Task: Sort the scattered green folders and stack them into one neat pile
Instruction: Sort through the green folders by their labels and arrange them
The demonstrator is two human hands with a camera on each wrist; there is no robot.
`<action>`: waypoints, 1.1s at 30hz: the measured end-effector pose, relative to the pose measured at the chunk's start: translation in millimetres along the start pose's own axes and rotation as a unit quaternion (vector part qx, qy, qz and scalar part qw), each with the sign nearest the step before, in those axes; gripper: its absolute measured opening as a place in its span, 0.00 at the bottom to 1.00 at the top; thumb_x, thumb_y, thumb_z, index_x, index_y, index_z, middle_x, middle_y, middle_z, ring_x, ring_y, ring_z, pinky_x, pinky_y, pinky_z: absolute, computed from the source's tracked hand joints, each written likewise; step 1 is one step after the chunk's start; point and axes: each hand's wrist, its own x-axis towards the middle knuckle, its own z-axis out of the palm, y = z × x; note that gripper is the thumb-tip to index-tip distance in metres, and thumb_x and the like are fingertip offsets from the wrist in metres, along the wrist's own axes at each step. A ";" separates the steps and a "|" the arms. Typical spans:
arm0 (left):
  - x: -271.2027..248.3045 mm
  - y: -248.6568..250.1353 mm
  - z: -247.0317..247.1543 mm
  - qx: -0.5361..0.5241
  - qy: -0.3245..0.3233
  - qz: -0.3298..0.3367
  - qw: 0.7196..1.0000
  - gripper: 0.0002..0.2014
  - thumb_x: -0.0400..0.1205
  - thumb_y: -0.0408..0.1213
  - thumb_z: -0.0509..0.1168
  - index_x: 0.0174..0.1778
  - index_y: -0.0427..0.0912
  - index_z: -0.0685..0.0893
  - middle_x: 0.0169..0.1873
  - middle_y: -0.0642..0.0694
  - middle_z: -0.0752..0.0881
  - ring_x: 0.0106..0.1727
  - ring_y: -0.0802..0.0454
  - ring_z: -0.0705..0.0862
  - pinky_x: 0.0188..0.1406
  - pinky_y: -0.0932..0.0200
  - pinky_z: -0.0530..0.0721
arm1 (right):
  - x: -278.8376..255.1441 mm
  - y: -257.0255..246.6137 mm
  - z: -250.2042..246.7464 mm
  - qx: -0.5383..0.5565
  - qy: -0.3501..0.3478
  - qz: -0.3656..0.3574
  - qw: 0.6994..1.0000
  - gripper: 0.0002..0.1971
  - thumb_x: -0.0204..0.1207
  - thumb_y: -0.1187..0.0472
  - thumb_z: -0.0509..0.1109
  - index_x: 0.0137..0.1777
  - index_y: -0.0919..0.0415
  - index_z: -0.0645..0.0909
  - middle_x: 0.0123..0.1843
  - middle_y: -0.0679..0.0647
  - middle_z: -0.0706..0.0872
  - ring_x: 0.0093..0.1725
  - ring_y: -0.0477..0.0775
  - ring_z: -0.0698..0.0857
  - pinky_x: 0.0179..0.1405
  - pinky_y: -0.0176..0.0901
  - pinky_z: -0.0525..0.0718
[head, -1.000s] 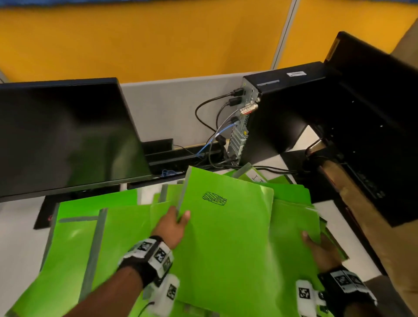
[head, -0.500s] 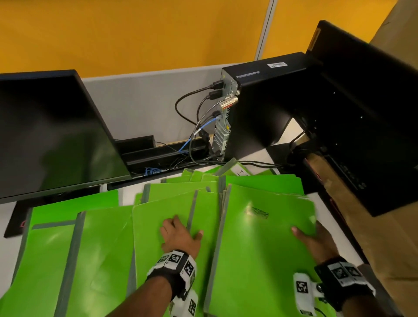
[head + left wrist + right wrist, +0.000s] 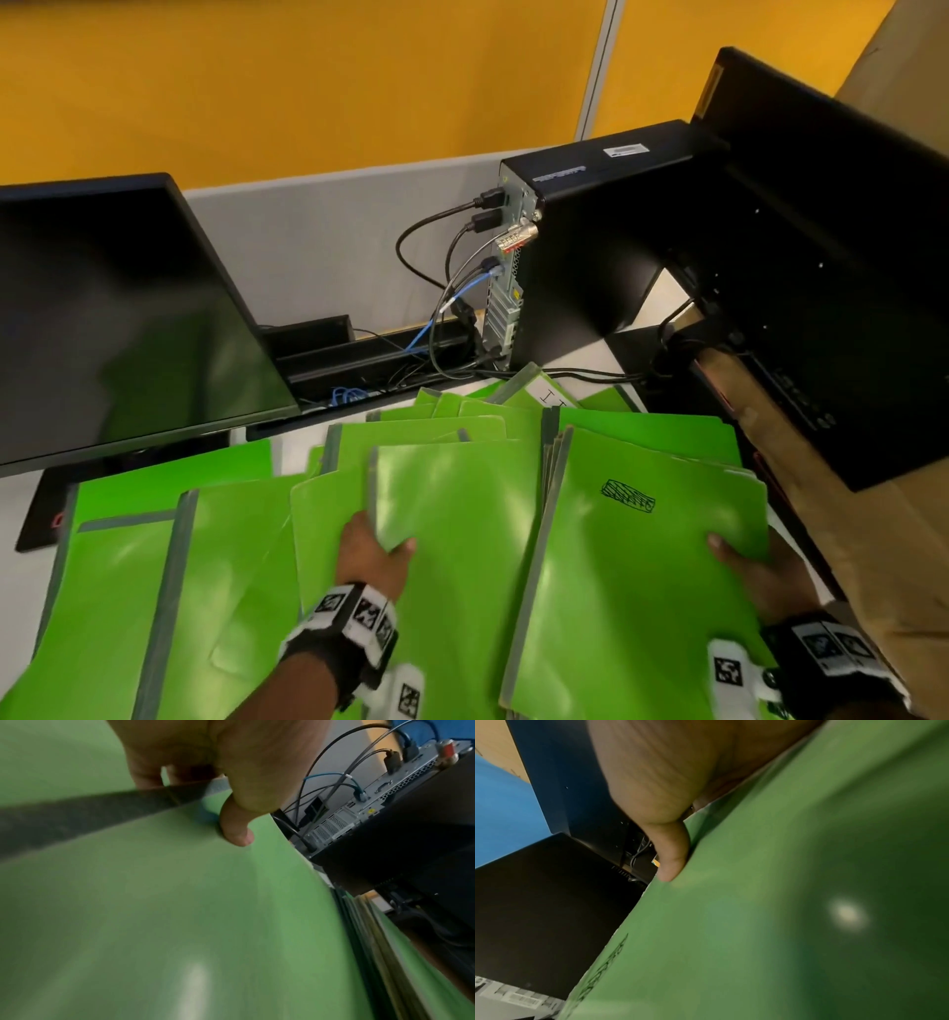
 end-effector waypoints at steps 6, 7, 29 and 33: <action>-2.6 -32.6 -16.0 0.119 0.065 -0.106 0.985 0.35 0.68 0.56 0.75 0.67 0.42 0.75 0.77 0.37 0.55 0.76 0.34 0.58 0.70 0.36 0.69 | -6.7 -10.7 16.2 0.009 0.003 -0.014 1.000 0.23 0.71 0.60 0.76 0.64 0.66 0.79 0.56 0.65 0.86 0.55 0.64 0.83 0.55 0.47 0.75; -1.8 -31.5 -18.3 0.100 0.058 -0.124 0.986 0.35 0.69 0.54 0.75 0.68 0.43 0.74 0.78 0.37 0.54 0.77 0.33 0.57 0.71 0.35 0.68 | -5.3 -11.9 19.0 0.005 -0.003 -0.019 1.000 0.24 0.70 0.58 0.77 0.65 0.65 0.80 0.57 0.65 0.86 0.57 0.65 0.84 0.57 0.48 0.77; -8.7 -61.8 -150.6 -0.201 0.104 0.067 0.972 0.24 0.79 0.34 0.69 0.69 0.56 0.75 0.59 0.39 0.80 0.60 0.42 0.81 0.57 0.43 0.80 | 16.1 -27.3 52.4 -0.025 -0.023 -0.084 0.996 0.25 0.69 0.53 0.78 0.65 0.59 0.79 0.61 0.61 0.86 0.60 0.64 0.83 0.64 0.57 0.77; -22.4 -51.8 -195.8 -0.169 0.247 0.075 0.951 0.35 0.72 0.36 0.75 0.74 0.52 0.68 0.53 0.46 0.81 0.43 0.47 0.83 0.55 0.46 0.82 | 18.6 -32.6 64.9 -0.025 -0.026 -0.099 0.994 0.22 0.68 0.55 0.79 0.61 0.61 0.82 0.56 0.63 0.88 0.55 0.64 0.86 0.59 0.57 0.81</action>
